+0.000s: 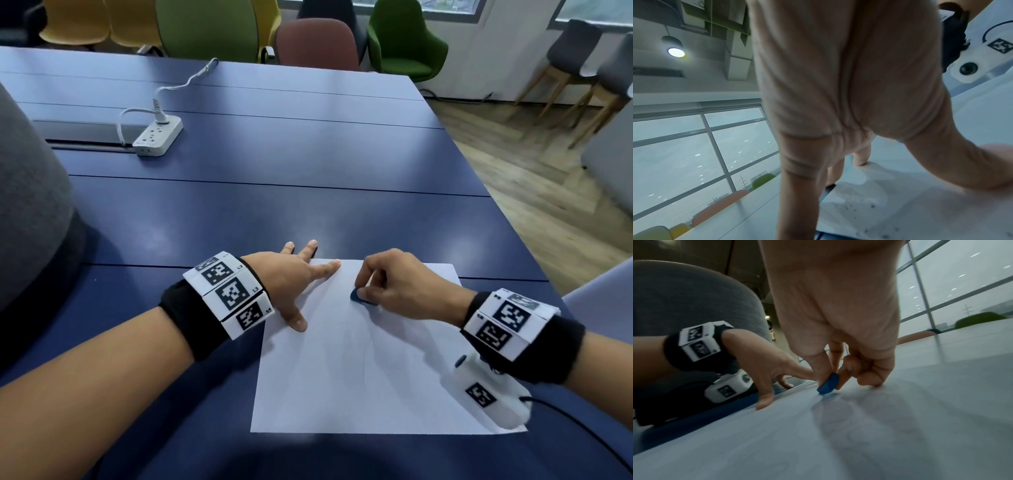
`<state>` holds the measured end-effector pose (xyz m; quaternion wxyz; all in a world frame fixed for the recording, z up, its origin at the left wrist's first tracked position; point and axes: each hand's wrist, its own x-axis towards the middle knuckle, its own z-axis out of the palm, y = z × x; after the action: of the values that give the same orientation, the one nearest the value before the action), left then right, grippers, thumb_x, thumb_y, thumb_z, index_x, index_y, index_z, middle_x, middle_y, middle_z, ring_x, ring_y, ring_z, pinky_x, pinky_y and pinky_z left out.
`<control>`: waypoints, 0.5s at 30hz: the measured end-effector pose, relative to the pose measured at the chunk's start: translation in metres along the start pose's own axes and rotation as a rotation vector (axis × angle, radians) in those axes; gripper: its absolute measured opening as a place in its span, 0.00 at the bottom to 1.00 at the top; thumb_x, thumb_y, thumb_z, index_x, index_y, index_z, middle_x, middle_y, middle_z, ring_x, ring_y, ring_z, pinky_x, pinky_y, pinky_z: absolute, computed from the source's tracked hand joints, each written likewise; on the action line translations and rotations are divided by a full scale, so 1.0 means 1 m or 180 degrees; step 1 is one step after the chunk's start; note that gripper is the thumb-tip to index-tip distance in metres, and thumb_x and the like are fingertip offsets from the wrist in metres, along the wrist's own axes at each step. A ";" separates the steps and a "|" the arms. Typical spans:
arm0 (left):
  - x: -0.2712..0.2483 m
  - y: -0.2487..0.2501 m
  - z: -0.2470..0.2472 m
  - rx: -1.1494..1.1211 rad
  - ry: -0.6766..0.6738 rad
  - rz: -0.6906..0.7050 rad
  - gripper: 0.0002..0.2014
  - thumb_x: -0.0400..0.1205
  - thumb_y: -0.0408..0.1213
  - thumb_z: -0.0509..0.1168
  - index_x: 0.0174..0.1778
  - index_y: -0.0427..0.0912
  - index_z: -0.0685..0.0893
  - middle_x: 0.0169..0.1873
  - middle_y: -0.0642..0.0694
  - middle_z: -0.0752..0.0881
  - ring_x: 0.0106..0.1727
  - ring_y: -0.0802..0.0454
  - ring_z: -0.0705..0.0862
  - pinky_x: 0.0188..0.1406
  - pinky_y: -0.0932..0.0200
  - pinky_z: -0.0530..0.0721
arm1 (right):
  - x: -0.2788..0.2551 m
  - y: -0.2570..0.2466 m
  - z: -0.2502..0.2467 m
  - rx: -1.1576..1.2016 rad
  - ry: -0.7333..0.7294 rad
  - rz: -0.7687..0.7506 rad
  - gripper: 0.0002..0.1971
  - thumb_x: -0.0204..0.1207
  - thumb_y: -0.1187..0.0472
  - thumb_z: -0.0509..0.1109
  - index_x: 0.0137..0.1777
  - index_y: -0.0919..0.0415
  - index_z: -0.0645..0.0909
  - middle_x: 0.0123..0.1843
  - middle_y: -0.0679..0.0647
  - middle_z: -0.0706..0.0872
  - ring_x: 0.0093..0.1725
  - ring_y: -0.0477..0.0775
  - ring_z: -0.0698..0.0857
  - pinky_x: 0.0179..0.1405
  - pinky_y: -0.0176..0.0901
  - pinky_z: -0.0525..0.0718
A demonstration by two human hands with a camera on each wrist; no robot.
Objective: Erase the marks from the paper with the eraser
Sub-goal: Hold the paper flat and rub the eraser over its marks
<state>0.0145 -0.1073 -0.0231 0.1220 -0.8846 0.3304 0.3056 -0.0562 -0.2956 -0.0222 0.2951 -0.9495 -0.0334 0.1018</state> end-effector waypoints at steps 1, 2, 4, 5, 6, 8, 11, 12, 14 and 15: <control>0.000 0.001 0.000 -0.0011 0.0000 -0.0003 0.59 0.71 0.51 0.78 0.82 0.67 0.36 0.84 0.48 0.31 0.85 0.38 0.39 0.73 0.32 0.68 | -0.002 0.001 0.002 0.0056 0.0009 -0.0004 0.04 0.72 0.57 0.75 0.38 0.52 0.84 0.28 0.44 0.82 0.24 0.37 0.78 0.24 0.23 0.71; 0.000 0.000 -0.001 -0.0019 0.0001 -0.0008 0.59 0.71 0.51 0.78 0.82 0.67 0.35 0.84 0.48 0.31 0.85 0.37 0.39 0.73 0.33 0.67 | -0.006 -0.001 0.007 0.0086 -0.0098 -0.0073 0.03 0.72 0.57 0.75 0.39 0.53 0.84 0.28 0.44 0.82 0.24 0.38 0.78 0.25 0.24 0.72; -0.001 0.001 -0.002 -0.0045 -0.0020 -0.0003 0.59 0.72 0.50 0.78 0.82 0.66 0.35 0.84 0.47 0.31 0.85 0.37 0.38 0.73 0.33 0.66 | -0.017 -0.008 0.015 0.0071 -0.0420 -0.0234 0.03 0.72 0.57 0.75 0.41 0.54 0.85 0.29 0.47 0.84 0.26 0.41 0.78 0.27 0.27 0.74; -0.001 0.001 -0.002 -0.0054 -0.0025 0.0003 0.59 0.72 0.50 0.78 0.82 0.66 0.35 0.84 0.47 0.31 0.85 0.37 0.38 0.73 0.33 0.66 | -0.019 -0.009 0.016 0.0025 -0.0479 -0.0297 0.03 0.72 0.56 0.75 0.41 0.54 0.86 0.30 0.47 0.84 0.27 0.42 0.78 0.28 0.28 0.74; -0.002 0.001 -0.002 -0.0057 -0.0028 0.0006 0.59 0.72 0.50 0.78 0.82 0.66 0.35 0.84 0.47 0.31 0.85 0.37 0.38 0.74 0.33 0.66 | -0.016 -0.010 0.014 -0.0035 -0.0439 -0.0307 0.03 0.72 0.56 0.75 0.42 0.53 0.86 0.30 0.47 0.84 0.27 0.41 0.78 0.28 0.27 0.74; -0.003 0.002 -0.003 -0.0037 -0.0012 0.0011 0.58 0.73 0.50 0.77 0.82 0.66 0.36 0.84 0.48 0.31 0.85 0.37 0.38 0.73 0.33 0.67 | -0.006 -0.007 0.007 -0.0100 -0.0184 -0.0206 0.03 0.73 0.55 0.75 0.42 0.53 0.85 0.29 0.45 0.82 0.26 0.38 0.79 0.27 0.25 0.73; -0.004 0.002 -0.003 -0.0044 -0.0003 0.0011 0.58 0.72 0.50 0.77 0.83 0.65 0.36 0.84 0.47 0.31 0.85 0.37 0.39 0.74 0.33 0.67 | -0.007 -0.006 0.007 -0.0137 -0.0071 -0.0154 0.03 0.74 0.55 0.74 0.44 0.52 0.83 0.31 0.43 0.83 0.28 0.38 0.80 0.28 0.25 0.73; -0.003 0.002 -0.002 -0.0042 0.0000 0.0012 0.58 0.72 0.50 0.78 0.83 0.65 0.36 0.84 0.47 0.31 0.85 0.37 0.39 0.74 0.33 0.67 | -0.013 -0.008 0.011 -0.0183 -0.0195 -0.0247 0.04 0.74 0.55 0.74 0.45 0.52 0.84 0.33 0.42 0.84 0.31 0.40 0.81 0.30 0.26 0.74; -0.002 0.001 -0.001 -0.0022 -0.0009 0.0001 0.58 0.72 0.50 0.78 0.83 0.66 0.36 0.84 0.47 0.31 0.85 0.37 0.39 0.73 0.33 0.67 | -0.025 -0.016 0.017 -0.0395 -0.0480 -0.0507 0.06 0.75 0.55 0.72 0.50 0.53 0.84 0.38 0.42 0.85 0.37 0.43 0.81 0.37 0.28 0.77; -0.002 0.001 -0.001 -0.0008 -0.0014 -0.0005 0.59 0.72 0.51 0.78 0.82 0.66 0.35 0.84 0.47 0.31 0.85 0.37 0.39 0.73 0.33 0.67 | -0.025 -0.017 0.017 -0.0483 -0.0528 -0.0574 0.07 0.76 0.54 0.71 0.51 0.53 0.84 0.41 0.43 0.85 0.39 0.43 0.81 0.40 0.30 0.77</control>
<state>0.0133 -0.1073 -0.0212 0.1219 -0.8844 0.3290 0.3079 -0.0840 -0.2752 -0.0217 0.2267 -0.9505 -0.1504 0.1502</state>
